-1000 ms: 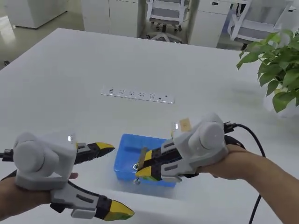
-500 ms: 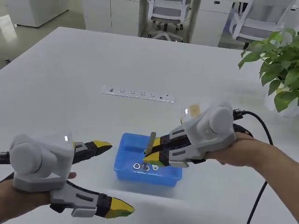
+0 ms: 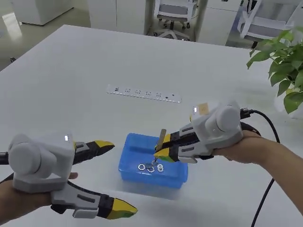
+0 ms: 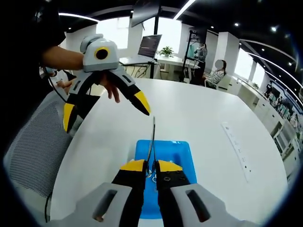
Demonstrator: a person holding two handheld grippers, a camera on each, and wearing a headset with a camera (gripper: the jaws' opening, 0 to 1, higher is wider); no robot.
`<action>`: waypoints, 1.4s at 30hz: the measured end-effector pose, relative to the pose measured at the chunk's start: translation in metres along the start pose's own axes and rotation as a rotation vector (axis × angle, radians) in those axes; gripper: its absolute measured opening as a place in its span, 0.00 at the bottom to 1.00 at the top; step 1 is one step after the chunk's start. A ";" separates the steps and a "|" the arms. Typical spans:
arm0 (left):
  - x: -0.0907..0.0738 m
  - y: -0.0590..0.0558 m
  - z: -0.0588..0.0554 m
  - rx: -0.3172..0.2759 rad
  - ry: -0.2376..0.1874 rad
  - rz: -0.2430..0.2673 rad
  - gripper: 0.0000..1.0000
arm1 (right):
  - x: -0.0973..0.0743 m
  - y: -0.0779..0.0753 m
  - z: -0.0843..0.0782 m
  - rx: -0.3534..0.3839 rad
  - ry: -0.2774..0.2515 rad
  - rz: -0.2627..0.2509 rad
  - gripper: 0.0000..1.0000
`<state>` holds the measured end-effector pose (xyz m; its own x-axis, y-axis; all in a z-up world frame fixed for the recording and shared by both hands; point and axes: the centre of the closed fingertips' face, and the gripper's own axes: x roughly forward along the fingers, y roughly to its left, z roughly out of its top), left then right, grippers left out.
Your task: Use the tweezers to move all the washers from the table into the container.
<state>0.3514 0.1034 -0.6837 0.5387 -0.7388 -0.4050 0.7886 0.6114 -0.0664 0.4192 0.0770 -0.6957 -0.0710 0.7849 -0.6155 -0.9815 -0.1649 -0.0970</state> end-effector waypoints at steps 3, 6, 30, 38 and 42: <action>0.000 0.000 -0.001 -0.002 0.001 0.000 0.99 | 0.002 -0.003 -0.007 -0.006 0.007 0.001 0.09; 0.000 0.000 -0.001 -0.001 0.002 0.000 0.99 | 0.005 -0.006 -0.012 -0.006 0.013 0.001 0.09; 0.007 0.000 0.003 0.001 0.010 -0.021 0.86 | 0.029 -0.007 -0.046 0.018 0.028 0.033 0.09; 0.014 0.005 0.007 0.016 0.013 -0.032 0.77 | 0.034 -0.006 -0.053 0.028 0.028 0.039 0.09; 0.019 0.009 0.010 0.027 0.023 -0.039 0.68 | 0.036 -0.005 -0.054 0.028 0.026 0.042 0.09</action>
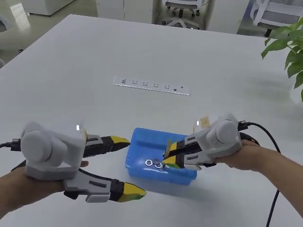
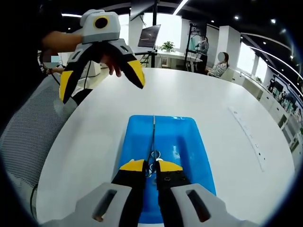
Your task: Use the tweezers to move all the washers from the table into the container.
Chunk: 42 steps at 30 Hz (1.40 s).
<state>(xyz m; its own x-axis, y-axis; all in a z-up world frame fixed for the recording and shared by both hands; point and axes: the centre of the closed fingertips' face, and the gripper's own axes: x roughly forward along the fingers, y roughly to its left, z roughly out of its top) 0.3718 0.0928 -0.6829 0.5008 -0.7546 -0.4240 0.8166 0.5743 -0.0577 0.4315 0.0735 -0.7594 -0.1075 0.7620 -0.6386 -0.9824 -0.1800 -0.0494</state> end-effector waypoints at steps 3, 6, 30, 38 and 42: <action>0.004 0.003 0.005 0.019 0.003 -0.017 0.63 | 0.001 -0.001 -0.002 -0.001 -0.002 -0.001 0.09; 0.009 0.007 0.010 0.035 0.009 -0.028 0.57 | 0.002 -0.001 -0.002 0.000 -0.003 0.001 0.09; 0.054 0.033 0.020 0.163 0.066 -0.116 0.18 | 0.006 0.001 -0.001 -0.015 -0.002 0.008 0.09; 0.062 0.037 0.021 0.190 0.078 -0.132 0.11 | 0.007 0.002 0.000 -0.023 0.002 0.011 0.09; 0.064 0.036 0.022 0.202 0.077 -0.141 0.08 | 0.007 0.002 0.000 -0.024 0.005 0.011 0.09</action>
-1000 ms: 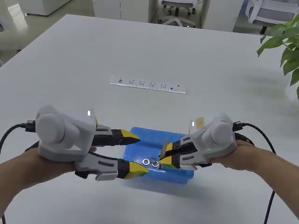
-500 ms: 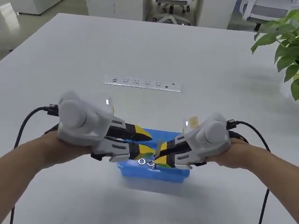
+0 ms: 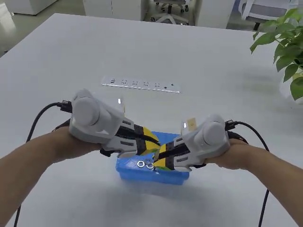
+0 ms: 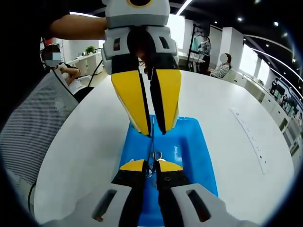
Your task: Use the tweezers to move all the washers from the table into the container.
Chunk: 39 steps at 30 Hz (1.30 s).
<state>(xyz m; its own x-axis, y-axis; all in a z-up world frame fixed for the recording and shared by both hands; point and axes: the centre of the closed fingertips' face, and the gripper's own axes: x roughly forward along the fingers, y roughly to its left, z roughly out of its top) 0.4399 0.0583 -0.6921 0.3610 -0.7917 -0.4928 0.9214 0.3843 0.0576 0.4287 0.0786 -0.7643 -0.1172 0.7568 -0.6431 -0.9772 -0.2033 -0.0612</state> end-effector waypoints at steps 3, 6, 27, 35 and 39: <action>0.001 -0.002 0.001 0.006 0.002 -0.009 0.06 | 0.000 0.000 -0.001 0.000 0.003 0.003 0.10; 0.001 -0.001 0.001 0.016 0.004 -0.008 0.06 | -0.001 0.000 -0.001 -0.012 0.008 0.002 0.10; -0.003 -0.003 0.009 0.035 0.001 -0.020 0.05 | -0.008 0.001 0.005 -0.014 -0.007 -0.014 0.11; -0.009 -0.008 0.017 0.042 -0.004 -0.033 0.05 | -0.015 0.004 0.012 -0.017 -0.026 -0.023 0.08; -0.013 -0.013 0.021 0.043 -0.002 -0.043 0.05 | -0.017 0.007 0.015 -0.017 -0.027 -0.021 0.08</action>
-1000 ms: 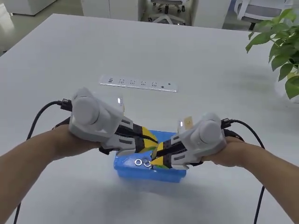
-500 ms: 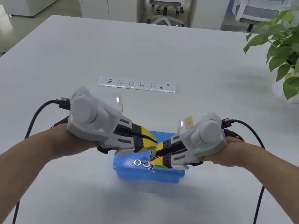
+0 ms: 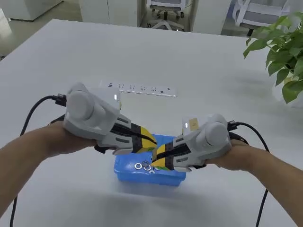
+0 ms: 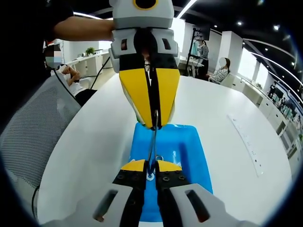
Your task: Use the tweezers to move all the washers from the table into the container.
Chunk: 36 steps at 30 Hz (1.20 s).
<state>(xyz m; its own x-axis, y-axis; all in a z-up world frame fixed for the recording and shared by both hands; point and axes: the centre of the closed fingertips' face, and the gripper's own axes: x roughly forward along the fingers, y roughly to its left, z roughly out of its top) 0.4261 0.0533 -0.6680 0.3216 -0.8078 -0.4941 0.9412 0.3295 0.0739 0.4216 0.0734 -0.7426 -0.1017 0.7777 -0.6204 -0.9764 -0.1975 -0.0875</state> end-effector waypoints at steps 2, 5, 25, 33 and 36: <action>-0.002 -0.001 0.002 0.002 -0.001 -0.003 0.05 | -0.002 0.001 0.002 0.000 -0.002 -0.005 0.07; -0.007 -0.003 0.005 0.006 -0.006 -0.005 0.05 | -0.004 0.002 0.007 0.005 -0.010 -0.010 0.07; -0.022 -0.029 0.016 0.030 0.006 -0.039 0.05 | -0.025 0.023 0.016 0.009 0.013 -0.034 0.07; -0.027 -0.034 0.011 0.023 0.007 -0.036 0.05 | -0.028 0.029 0.018 -0.024 0.046 -0.045 0.07; -0.030 -0.034 0.011 0.025 0.006 -0.029 0.05 | -0.029 0.029 0.020 -0.031 0.049 -0.050 0.07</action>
<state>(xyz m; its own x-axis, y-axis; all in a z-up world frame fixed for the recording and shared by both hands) 0.3851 0.0612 -0.6465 0.2933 -0.8137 -0.5018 0.9525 0.2936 0.0807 0.3929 0.0568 -0.7118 -0.0430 0.7570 -0.6520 -0.9736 -0.1781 -0.1426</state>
